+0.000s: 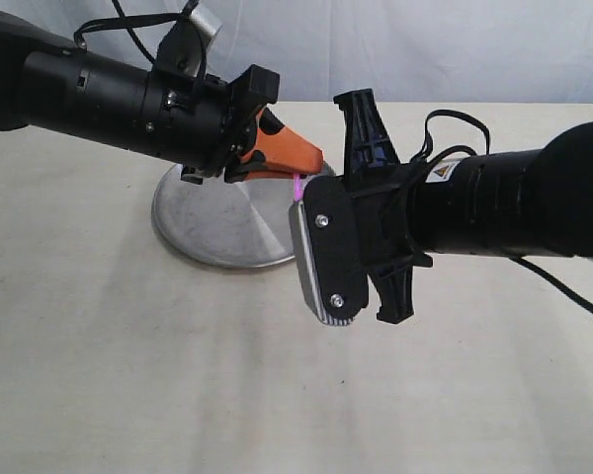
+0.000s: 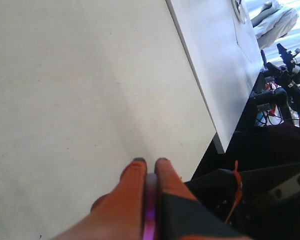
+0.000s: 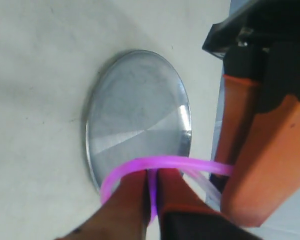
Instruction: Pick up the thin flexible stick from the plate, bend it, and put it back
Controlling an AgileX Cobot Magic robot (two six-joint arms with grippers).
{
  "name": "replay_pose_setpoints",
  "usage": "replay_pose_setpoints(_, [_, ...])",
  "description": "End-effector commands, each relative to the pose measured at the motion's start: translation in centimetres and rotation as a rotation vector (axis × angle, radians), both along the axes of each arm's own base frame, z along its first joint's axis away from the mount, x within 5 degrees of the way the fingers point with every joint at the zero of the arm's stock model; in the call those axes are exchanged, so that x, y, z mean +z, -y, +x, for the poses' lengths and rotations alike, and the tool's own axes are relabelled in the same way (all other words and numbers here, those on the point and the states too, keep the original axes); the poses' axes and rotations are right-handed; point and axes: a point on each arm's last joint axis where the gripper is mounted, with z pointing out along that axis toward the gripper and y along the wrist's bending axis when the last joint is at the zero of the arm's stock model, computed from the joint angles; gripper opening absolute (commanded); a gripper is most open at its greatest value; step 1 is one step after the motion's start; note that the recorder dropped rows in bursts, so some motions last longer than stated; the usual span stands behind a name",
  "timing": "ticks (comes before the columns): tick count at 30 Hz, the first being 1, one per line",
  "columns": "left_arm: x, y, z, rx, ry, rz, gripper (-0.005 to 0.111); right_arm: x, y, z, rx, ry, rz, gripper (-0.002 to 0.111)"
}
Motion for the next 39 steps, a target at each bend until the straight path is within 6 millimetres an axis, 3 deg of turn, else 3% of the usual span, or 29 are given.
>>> replay_pose_setpoints(1, [1.06,0.13,0.90,0.118,-0.025,-0.086,0.000,-0.73,-0.89,-1.50,0.179,0.003,-0.126,-0.001])
replay_pose_setpoints(24, [1.06,0.13,0.90,0.119,-0.029,-0.086,0.000,-0.52,-0.73,-1.05,0.189,0.088,-0.171,-0.001])
replay_pose_setpoints(39, [0.63,-0.08,0.91,0.080,0.066,-0.017,0.000,0.14,-1.72,-1.44,-0.153,-0.314,0.326,-0.001])
